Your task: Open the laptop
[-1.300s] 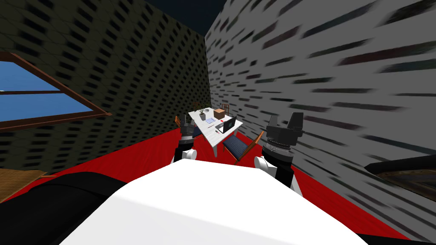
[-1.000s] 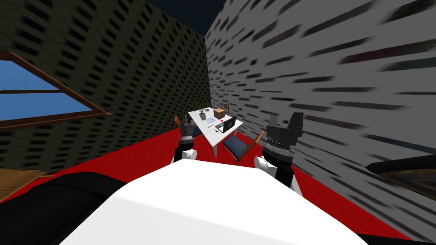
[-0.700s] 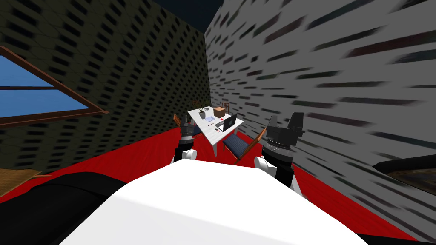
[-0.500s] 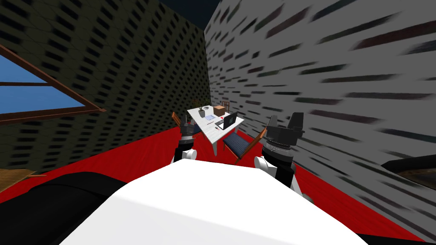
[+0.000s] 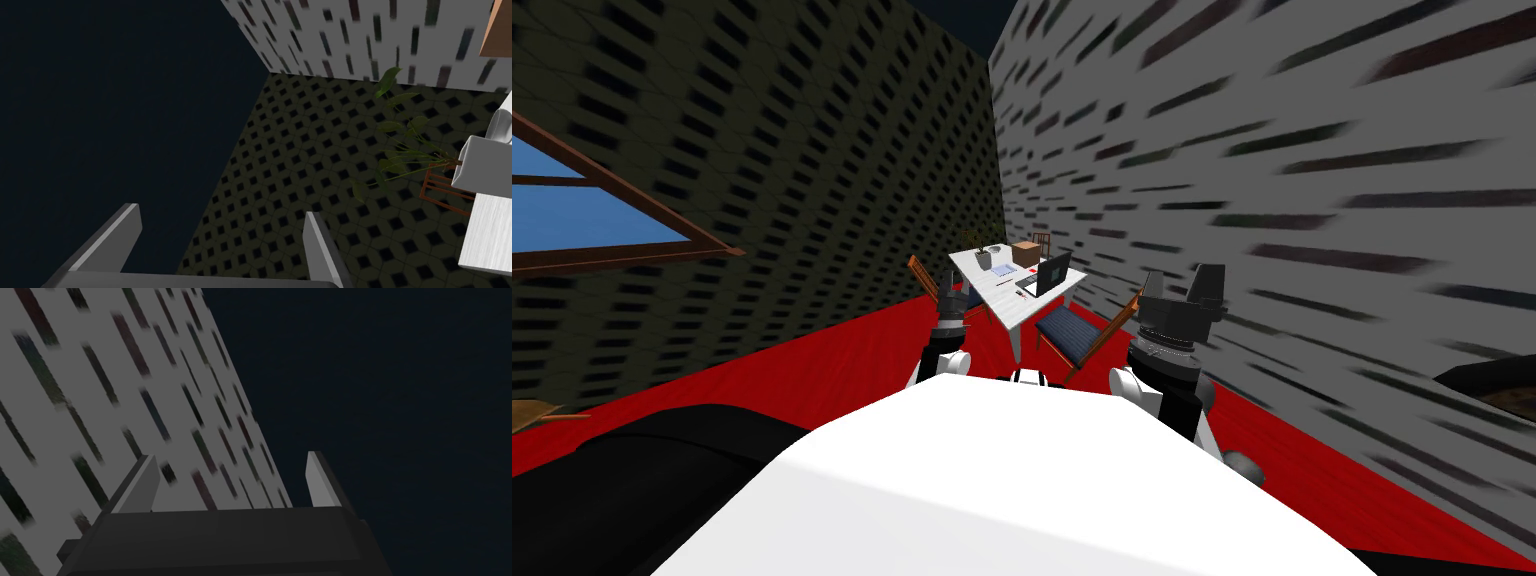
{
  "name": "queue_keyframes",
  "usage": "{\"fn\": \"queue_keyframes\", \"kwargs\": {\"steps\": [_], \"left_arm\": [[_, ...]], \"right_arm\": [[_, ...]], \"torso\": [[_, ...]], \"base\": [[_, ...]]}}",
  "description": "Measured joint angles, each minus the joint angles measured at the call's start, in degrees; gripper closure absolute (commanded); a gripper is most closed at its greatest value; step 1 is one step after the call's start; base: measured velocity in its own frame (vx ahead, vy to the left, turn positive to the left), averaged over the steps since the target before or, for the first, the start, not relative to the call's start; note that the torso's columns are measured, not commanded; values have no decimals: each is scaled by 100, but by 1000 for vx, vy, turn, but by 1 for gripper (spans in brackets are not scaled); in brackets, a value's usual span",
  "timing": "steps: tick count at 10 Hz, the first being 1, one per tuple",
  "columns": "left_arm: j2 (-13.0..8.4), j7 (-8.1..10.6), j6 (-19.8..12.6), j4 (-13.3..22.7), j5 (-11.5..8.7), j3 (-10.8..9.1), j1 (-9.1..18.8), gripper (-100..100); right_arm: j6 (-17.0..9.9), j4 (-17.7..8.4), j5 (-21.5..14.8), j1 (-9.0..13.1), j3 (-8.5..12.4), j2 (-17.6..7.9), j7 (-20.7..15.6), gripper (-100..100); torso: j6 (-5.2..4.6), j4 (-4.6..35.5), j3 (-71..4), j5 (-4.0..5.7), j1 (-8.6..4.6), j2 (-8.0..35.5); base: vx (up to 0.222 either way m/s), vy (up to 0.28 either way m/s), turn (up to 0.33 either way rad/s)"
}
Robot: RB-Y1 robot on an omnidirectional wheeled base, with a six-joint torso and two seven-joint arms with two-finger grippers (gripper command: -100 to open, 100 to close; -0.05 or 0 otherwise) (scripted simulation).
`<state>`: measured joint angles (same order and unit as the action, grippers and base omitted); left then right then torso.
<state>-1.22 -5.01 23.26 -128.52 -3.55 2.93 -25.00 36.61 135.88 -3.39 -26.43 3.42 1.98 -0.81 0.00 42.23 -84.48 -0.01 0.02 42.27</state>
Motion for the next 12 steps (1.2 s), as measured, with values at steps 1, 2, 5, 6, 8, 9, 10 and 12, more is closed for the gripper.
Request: {"fn": "queue_keyframes", "kwargs": {"steps": [1, 2, 5, 6, 8, 9, 10, 12], "left_arm": [[-136, -10, -39, 45, 33, -46, 42, -100], [-275, -13, -85, 110, 61, -121, 107, -100], [-599, -40, -263, 331, 187, -383, 336, -100], [-667, -55, -333, 403, 248, -474, 420, -100], [-824, -80, -478, 619, 358, -723, 639, -100], [-872, -93, -589, 695, 428, -845, 759, -100], [-908, -121, -680, 796, 507, -961, 859, -100], [-983, -169, -899, 987, 662, -1235, 1090, -100]], "right_arm": [[0, 0, 0, 0, 0, 0, 0, 0], [0, 0, 0, 0, 0, 0, 0, 0], [0, 0, 0, 0, 0, 0, 0, 0], [0, 0, 0, 0, 0, 0, 0, 0], [0, 0, 0, 0, 0, 0, 0, 0], [0, 0, 0, 0, 0, 0, 0, 0], [0, 0, 0, 0, 0, 0, 0, 0], [0, 0, 0, 0, 0, 0, 0, 0]], "torso": [[0, 5, -5, 1, -2, 4], [0, 6, -6, 1, -4, 4], [0, 6, -7, 0, -1, 4], [0, 6, -8, 1, -2, 3], [0, 5, -9, 1, -4, 1], [0, 5, -9, 2, -5, 1], [0, 5, -10, 1, -2, -2], [0, 5, -9, 1, -2, 1]], "base": [[-38, -4, -52], [-41, -6, -51], [-54, -5, -73], [-62, -12, -85], [-62, -20, -86], [-53, -15, -109], [-52, -22, -115], [-55, -26, -143]]}}
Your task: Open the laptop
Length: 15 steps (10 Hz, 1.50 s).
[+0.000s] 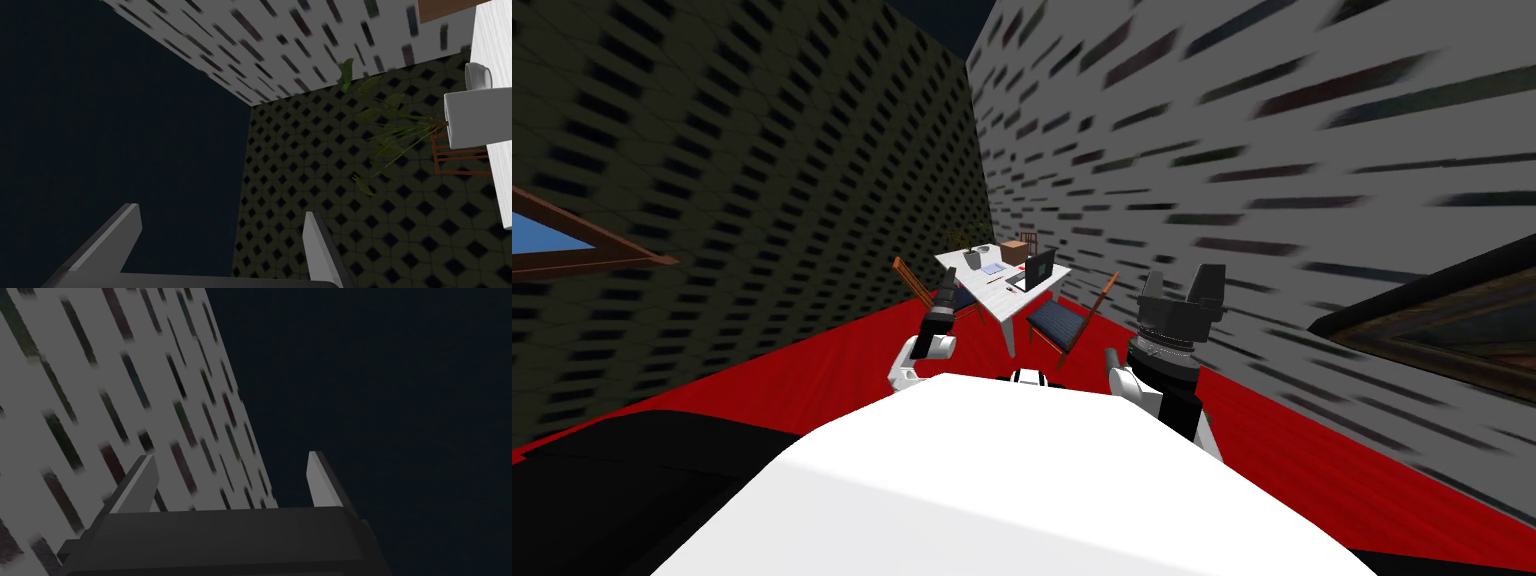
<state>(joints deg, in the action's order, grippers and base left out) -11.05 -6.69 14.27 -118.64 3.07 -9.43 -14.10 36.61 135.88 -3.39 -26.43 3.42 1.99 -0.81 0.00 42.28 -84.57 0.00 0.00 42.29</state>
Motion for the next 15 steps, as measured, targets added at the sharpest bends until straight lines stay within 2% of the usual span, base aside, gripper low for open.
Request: {"fn": "queue_keyframes", "kwargs": {"steps": [1, 3, 5, 7, 9, 15], "left_arm": [[-37, -6, -122, 34, 71, -150, 63, -100], [-64, -69, -364, 358, 252, -441, 418, -100], [-33, -137, -656, 475, 444, -709, 608, -100], [-39, -168, -937, 552, 552, -871, 802, -100], [17, -233, -1197, 741, 742, -1129, 1021, -100], [107, -371, -2127, 860, 1131, -1613, 1495, -100]], "right_arm": [[0, 0, 0, 0, 0, 0, 0, 0], [0, 0, 0, 0, 0, 0, 0, 0], [0, 0, 0, 0, 0, 0, 0, 0], [0, 0, 0, -1, 0, 0, 0, 0], [0, 0, 0, -1, 0, 0, 0, 0], [0, 0, 0, -1, 0, 0, 0, 0]], "torso": [[0, 0, 0, 1, -3, 0], [-1, 0, -1, 2, -6, -3], [0, -2, -4, 2, -6, -7], [-1, -1, -3, -2, 6, -4], [-1, 0, -1, 1, -6, -1], [-2, -1, -2, 1, -7, -4]], "base": [[-56, -40, -112], [-41, -58, -150], [-11, -63, -116], [-5, -54, -144], [6, -57, -133], [28, -64, -132]]}}
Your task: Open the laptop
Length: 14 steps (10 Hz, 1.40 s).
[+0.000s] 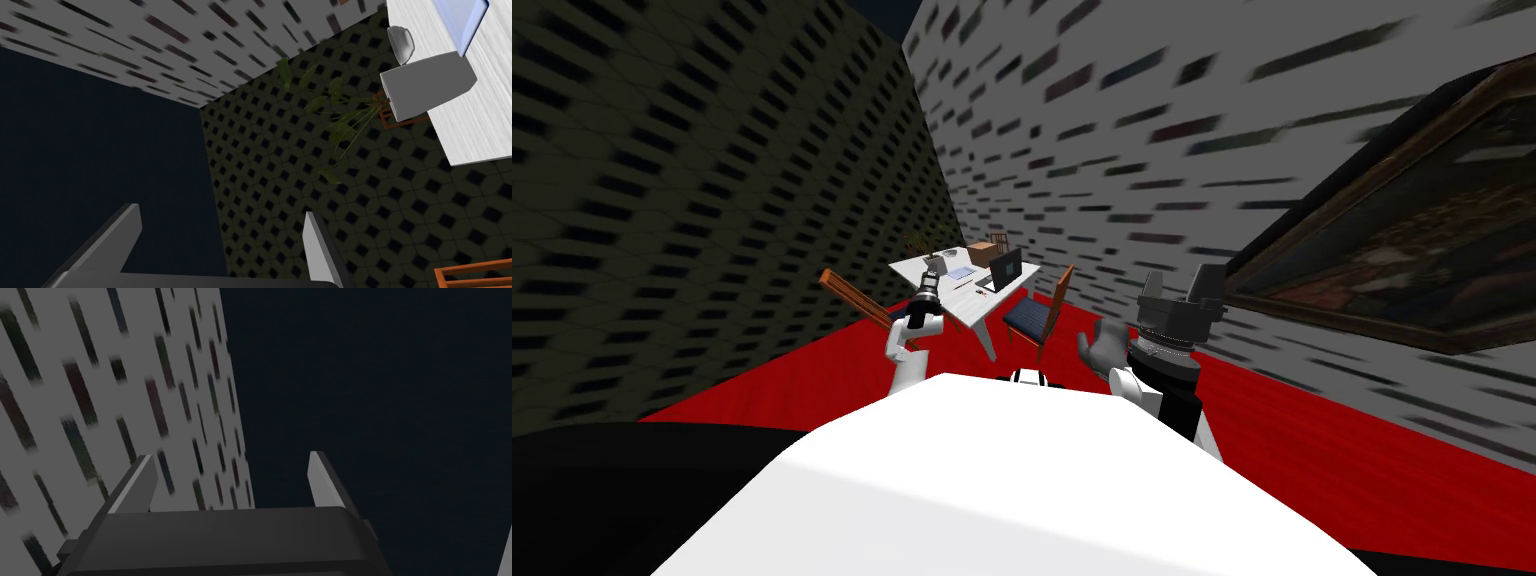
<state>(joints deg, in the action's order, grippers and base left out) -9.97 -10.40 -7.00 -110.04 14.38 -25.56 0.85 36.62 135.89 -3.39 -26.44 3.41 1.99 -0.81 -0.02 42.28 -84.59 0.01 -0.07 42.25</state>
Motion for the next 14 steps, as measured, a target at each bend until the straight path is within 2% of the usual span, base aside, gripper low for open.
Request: {"fn": "queue_keyframes", "kwargs": {"steps": [8, 14], "left_arm": [[228, -205, -1230, 183, 538, -570, 572, -100], [429, -321, -2029, 222, 822, -867, 881, -100]], "right_arm": [[0, 0, 0, -1, 0, 0, 0, 0], [0, 1, 0, -1, 1, 0, 0, 0]], "torso": [[3, -2, -4, 1, -1, -6], [3, -1, -1, -2, 8, -1]], "base": [[64, -70, -141], [91, -55, -124]]}}
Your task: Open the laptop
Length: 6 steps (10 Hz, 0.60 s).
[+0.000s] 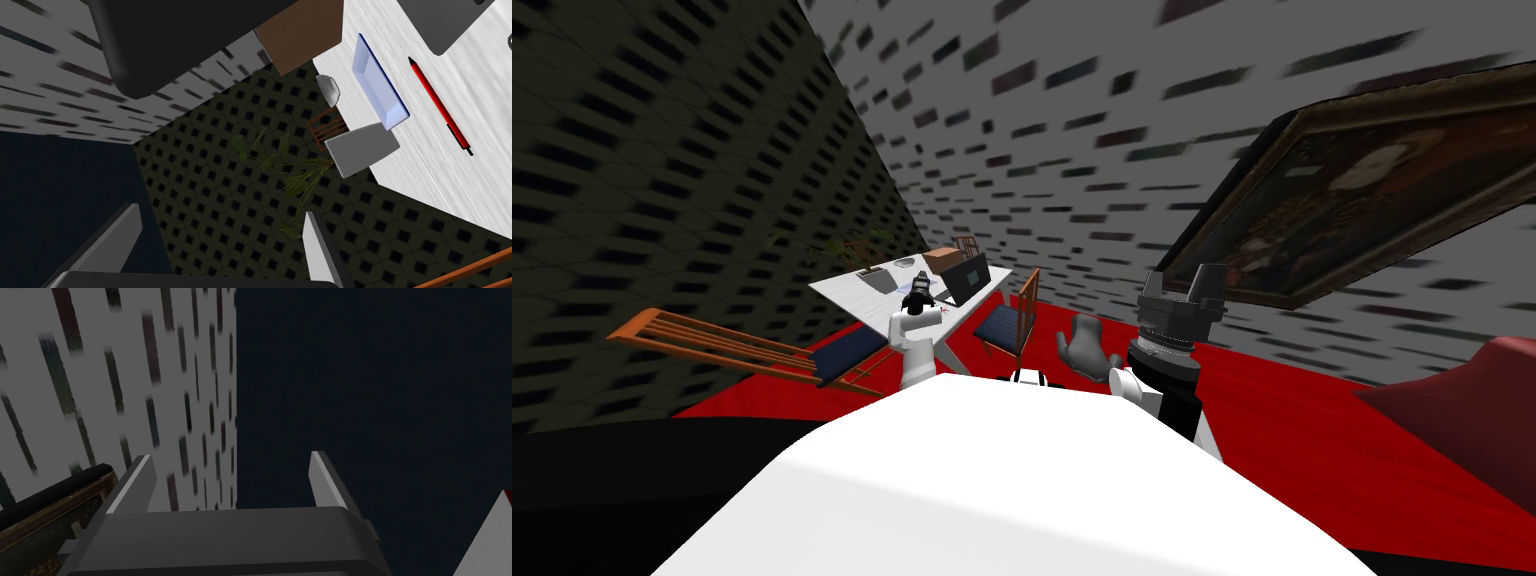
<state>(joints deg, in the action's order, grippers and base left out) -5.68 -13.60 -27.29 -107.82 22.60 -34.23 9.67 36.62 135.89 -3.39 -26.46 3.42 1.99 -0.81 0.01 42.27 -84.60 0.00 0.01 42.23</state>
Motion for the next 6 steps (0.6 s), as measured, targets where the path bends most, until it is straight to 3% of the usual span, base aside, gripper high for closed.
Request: {"fn": "queue_keyframes", "kwargs": {"steps": [2, 4, 5, 6], "left_arm": [[153, -34, -191, 4, 101, -67, 98, -100], [283, -52, -292, -21, 149, -97, 142, -100], [280, -52, -290, -22, 149, -97, 143, 100], [267, -50, -273, -41, 148, -89, 167, 100]], "right_arm": [[0, 0, 0, 0, 0, 0, 0, 0], [0, 0, 0, 0, 0, 0, 0, 0], [0, 0, 0, 1, 0, 0, 0, 0], [0, 0, 0, 1, 0, 0, 0, 0]], "torso": [[-1, 2, 5, 0, 1, 7], [-4, -1, 6, -5, 9, 12], [-3, 4, 14, -7, 16, 22], [9, -9, 14, -21, 21, 17]], "base": [[118, -59, -108], [37, -21, -2], [12, 0, -18], [11, 46, -32]]}}
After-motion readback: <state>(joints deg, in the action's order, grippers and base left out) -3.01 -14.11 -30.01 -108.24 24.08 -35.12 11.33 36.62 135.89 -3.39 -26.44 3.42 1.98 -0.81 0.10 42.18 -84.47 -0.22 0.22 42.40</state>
